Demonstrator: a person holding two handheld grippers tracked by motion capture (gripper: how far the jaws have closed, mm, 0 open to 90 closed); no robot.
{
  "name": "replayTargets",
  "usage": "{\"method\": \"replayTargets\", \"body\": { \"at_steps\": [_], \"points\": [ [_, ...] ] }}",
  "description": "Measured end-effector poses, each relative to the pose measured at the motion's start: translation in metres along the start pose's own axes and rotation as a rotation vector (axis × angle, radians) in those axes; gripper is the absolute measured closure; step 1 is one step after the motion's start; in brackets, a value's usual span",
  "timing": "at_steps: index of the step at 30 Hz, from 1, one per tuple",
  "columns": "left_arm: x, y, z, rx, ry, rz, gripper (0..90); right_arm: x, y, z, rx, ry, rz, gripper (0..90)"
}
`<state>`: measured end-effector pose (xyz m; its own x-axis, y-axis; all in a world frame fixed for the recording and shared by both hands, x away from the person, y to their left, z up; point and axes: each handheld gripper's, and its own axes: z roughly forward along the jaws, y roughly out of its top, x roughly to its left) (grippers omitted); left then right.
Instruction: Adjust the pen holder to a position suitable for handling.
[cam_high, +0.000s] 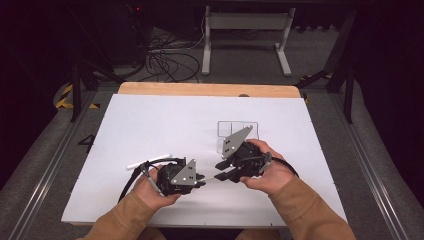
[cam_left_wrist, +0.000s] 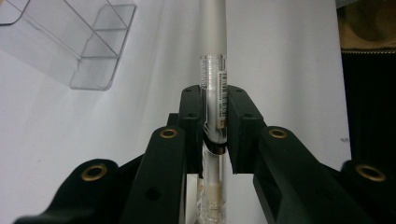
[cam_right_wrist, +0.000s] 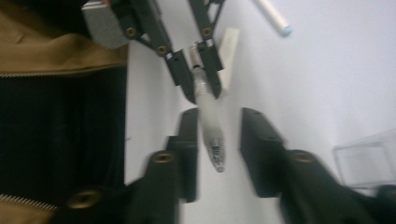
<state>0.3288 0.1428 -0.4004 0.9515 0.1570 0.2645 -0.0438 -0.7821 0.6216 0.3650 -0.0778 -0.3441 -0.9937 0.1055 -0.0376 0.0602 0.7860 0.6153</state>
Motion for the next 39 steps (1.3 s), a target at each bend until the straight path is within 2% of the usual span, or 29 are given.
{"method": "replayTargets", "body": {
  "at_steps": [1, 2, 3, 8, 11, 12, 13, 14, 24, 36, 39],
  "points": [
    [0.001, 0.0, -0.001, 0.002, -0.001, -0.009, 78.3, 0.0, -0.004, -0.004, -0.056, -0.032, 0.023, 50.4],
    [0.002, -0.001, -0.002, -0.002, 0.002, -0.014, 78.3, 0.0, -0.004, -0.004, -0.056, -0.032, 0.023, 50.4],
    [0.003, -0.001, -0.004, 0.0, 0.004, -0.019, 78.3, 0.0, -0.006, -0.006, -0.086, -0.05, 0.015, 48.4],
    [0.01, 0.0, -0.01, -0.041, 0.005, -0.036, 78.3, 0.003, -0.017, -0.014, -0.199, -0.126, 0.057, 35.8],
    [0.015, 0.0, -0.015, -0.065, 0.006, -0.058, 78.3, 0.004, -0.024, -0.017, -0.25, -0.153, 0.08, 33.1],
    [0.017, 0.0, -0.016, -0.073, 0.004, -0.065, 78.3, 0.004, -0.029, -0.018, -0.26, -0.179, 0.092, 33.7],
    [0.019, 0.001, -0.018, -0.087, 0.005, -0.067, 78.3, 0.004, -0.029, -0.018, -0.26, -0.179, 0.092, 35.3],
    [0.021, 0.001, -0.02, -0.099, 0.004, -0.075, 78.3, 0.003, -0.034, -0.019, -0.284, -0.181, 0.118, 36.5],
    [0.04, 0.008, -0.031, -0.228, -0.006, -0.161, 78.2, 0.003, -0.057, -0.02, -0.35, -0.236, 0.178, 34.1],
    [0.064, 0.014, -0.033, -0.378, 0.022, -0.275, 78.1, 0.003, -0.078, -0.017, -0.391, -0.246, 0.226, 33.9],
    [0.07, 0.017, -0.034, -0.41, 0.016, -0.293, 78.1, 0.003, -0.081, -0.017, -0.398, -0.253, 0.234, 33.7]
  ]
}}
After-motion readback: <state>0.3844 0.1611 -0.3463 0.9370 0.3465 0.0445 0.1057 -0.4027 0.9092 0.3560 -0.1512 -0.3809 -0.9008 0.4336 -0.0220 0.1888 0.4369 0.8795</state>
